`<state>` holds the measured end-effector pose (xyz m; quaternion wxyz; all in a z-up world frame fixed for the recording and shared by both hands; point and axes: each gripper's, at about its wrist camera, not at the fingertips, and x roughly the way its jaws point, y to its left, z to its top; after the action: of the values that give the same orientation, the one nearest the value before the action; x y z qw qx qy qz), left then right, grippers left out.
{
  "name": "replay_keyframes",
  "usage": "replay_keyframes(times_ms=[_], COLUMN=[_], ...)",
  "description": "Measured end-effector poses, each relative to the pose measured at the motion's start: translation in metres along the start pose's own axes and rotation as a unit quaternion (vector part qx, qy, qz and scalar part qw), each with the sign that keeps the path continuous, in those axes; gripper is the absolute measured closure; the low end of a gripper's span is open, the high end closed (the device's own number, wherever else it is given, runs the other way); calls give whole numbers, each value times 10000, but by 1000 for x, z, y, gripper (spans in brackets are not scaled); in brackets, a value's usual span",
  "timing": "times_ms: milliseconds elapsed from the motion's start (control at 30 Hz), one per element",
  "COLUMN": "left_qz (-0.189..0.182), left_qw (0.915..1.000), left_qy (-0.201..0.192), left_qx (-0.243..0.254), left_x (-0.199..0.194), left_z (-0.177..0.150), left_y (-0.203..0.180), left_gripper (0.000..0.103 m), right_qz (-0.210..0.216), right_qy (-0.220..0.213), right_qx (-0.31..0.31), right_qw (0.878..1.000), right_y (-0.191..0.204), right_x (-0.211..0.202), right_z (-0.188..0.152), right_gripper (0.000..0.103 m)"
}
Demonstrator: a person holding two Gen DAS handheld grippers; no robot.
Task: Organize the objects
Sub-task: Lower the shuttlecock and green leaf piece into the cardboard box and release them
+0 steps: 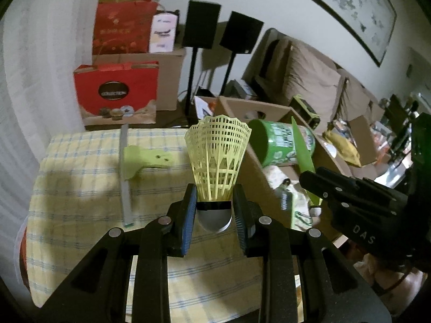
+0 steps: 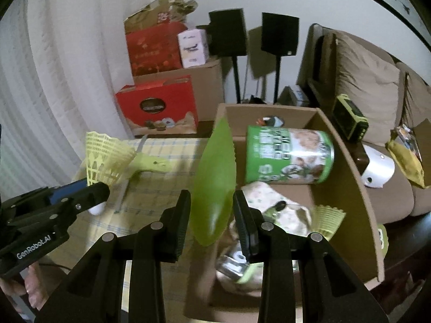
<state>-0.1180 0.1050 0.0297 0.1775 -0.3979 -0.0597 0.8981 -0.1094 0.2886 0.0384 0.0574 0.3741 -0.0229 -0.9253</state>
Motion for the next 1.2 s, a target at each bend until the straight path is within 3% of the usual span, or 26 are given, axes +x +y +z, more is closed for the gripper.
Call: replay_keyframes(times_ms=[800,1200], left_qz=[-385,-573], left_qw=[9981,9941], left_qy=[374,761], left_qx=[295,520], left_x=[46,78], left_z=[-5,-21], left_y=[-96,-134], left_gripper=[78,78], right_qz=[-322,-401], right_qy=[51,429], right_qx=[401,569], right_qw=[9987,9966], right_y=[-83,-113], right_x=[-27,-10], right_z=[-22,-41], right_gripper=[71,71])
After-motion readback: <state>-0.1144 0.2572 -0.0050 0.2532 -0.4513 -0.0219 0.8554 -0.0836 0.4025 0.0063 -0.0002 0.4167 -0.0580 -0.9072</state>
